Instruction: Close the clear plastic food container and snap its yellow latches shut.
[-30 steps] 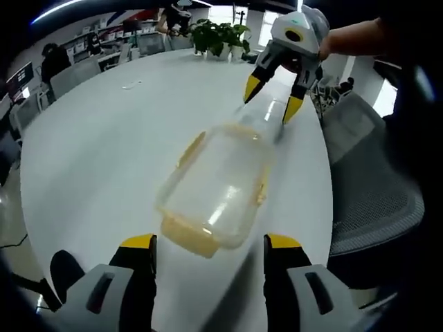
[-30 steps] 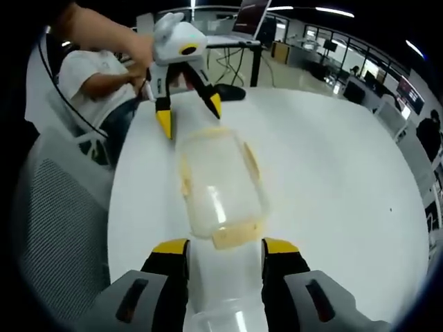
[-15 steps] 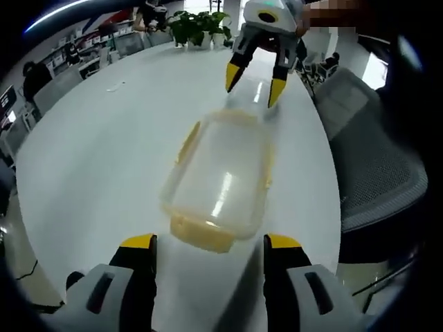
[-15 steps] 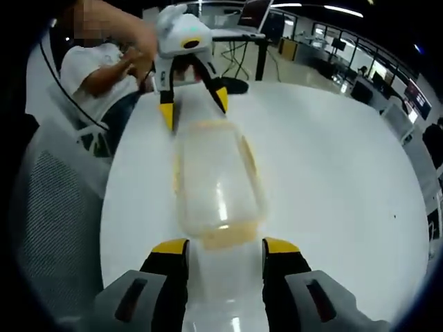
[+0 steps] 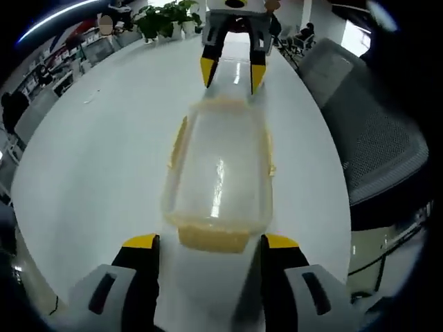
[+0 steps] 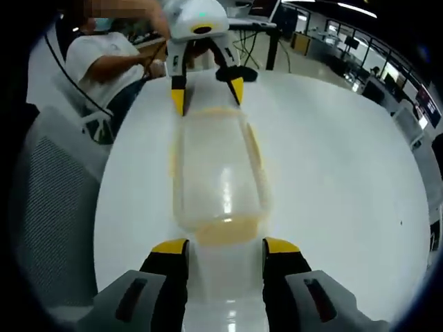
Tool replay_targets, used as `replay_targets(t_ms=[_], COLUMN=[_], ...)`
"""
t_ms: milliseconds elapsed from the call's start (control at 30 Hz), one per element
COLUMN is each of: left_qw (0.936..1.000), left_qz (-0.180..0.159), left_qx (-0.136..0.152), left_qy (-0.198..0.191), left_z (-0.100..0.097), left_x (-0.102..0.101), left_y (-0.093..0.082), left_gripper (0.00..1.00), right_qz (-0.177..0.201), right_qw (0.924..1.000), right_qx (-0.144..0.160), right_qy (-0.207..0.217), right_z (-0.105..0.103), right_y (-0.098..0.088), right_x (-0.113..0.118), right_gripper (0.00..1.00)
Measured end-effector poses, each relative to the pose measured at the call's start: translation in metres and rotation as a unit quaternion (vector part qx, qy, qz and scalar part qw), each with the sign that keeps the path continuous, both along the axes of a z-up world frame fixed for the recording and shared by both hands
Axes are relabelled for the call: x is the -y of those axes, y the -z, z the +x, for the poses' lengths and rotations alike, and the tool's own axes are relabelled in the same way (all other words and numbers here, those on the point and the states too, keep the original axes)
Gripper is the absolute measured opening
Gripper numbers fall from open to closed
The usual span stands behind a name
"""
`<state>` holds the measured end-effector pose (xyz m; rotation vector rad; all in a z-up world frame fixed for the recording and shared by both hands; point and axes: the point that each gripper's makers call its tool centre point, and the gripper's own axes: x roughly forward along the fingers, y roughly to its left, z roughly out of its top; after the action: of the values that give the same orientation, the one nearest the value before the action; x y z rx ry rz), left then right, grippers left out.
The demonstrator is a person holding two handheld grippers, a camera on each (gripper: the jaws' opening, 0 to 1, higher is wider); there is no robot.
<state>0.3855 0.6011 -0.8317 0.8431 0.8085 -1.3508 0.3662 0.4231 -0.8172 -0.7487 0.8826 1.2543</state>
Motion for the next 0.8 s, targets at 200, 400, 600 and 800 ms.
replay_targets(t_ms=[200, 400, 600, 800], left_qw=[0.9997, 0.9993, 0.9990, 0.9991], left_qz=[0.012, 0.015, 0.023, 0.023], left_qx=[0.004, 0.006, 0.001, -0.013], left_qy=[0.019, 0.033, 0.039, 0.034], left_z=[-0.001, 0.000, 0.000, -0.003], left_x=[-0.003, 0.000, 0.000, 0.003], left_y=[0.002, 0.001, 0.005, 0.005], left_gripper=[0.58, 0.56, 0.54, 0.46], right_qz=[-0.006, -0.014, -0.021, -0.044], right_qw=[0.9999, 0.9997, 0.9990, 0.9974], right_qx=[0.001, 0.000, 0.007, 0.015], right_qy=[-0.012, -0.022, -0.040, -0.056], right_z=[0.000, 0.000, -0.001, 0.001], right_y=[0.003, 0.008, 0.012, 0.020], right_x=[-0.001, -0.005, -0.012, -0.014], right_gripper=[0.42, 0.42, 0.45, 0.44])
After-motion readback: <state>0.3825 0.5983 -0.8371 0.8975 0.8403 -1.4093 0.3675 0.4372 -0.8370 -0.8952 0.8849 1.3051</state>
